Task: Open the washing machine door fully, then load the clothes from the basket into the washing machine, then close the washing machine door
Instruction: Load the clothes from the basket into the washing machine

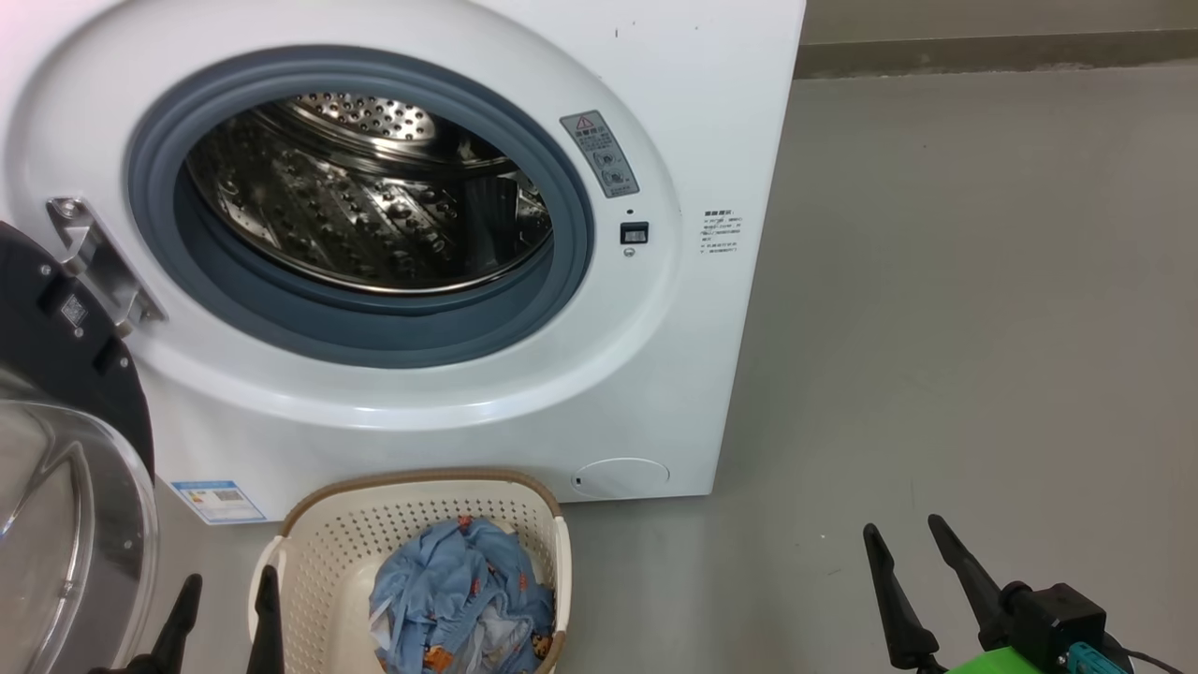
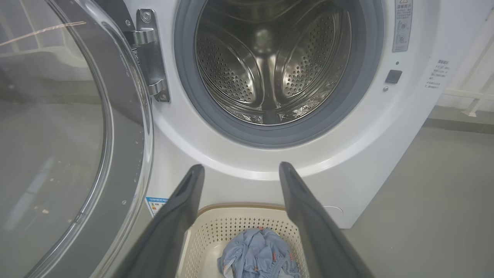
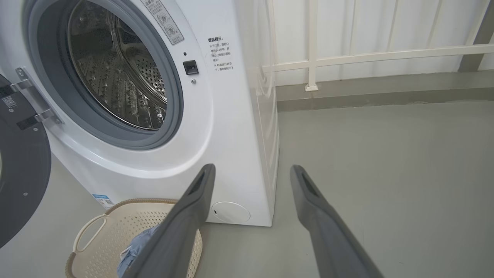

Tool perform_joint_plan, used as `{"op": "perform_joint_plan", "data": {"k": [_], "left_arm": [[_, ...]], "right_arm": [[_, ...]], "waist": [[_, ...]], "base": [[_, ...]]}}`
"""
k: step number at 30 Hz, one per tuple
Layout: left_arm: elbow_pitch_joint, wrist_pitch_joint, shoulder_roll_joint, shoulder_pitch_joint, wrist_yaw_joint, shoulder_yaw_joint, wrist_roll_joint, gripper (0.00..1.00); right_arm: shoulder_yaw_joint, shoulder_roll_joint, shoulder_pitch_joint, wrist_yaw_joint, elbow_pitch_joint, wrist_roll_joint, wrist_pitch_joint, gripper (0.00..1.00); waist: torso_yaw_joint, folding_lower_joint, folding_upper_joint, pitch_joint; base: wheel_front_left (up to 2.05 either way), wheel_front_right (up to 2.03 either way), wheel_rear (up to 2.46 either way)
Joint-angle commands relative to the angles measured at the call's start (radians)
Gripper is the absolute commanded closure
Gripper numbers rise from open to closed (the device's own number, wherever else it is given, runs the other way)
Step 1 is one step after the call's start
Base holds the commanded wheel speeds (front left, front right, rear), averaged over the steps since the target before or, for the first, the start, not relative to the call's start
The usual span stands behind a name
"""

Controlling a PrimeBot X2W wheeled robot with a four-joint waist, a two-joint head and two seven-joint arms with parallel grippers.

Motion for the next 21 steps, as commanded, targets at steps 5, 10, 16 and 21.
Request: {"op": "perform_joint_plan", "data": {"k": [5,10,16,21], "left_arm": [[-0.031,-0.006,0.018,-0.023,-0.002,0.029,-0.004,0.0],[-0.033,-0.006,0.016,-0.021,-0.002,0.02,-0.006,0.0],[-0.036,-0.006,0.019,-0.021,-0.002,0.011,-0.018,0.0],[-0.036,-0.006,0.027,-0.028,-0.002,0.012,-0.031,0.0]], "right_arm": [[0.025,-0.004,-0.029,0.003,-0.03,0.006,-0.008,0.0],[0.024,-0.004,-0.026,0.003,-0.036,0.006,-0.008,0.0],[0.022,-0.004,-0.026,0.003,-0.042,0.006,-0.008,0.0],[0.025,-0.004,-0.035,0.003,-0.055,0.003,-0.008,0.0]], "waist": [[-0.001,0.0,-0.0001,-0.002],[0.0,0.0,-0.0001,0.002],[0.001,0.0,-0.0001,0.021],[-0.005,0.0,-0.0001,0.062]], "base": [[0.0,0.0,0.0],[0.0,0.0,0.0],[0.0,0.0,0.0],[0.0,0.0,0.0]]}}
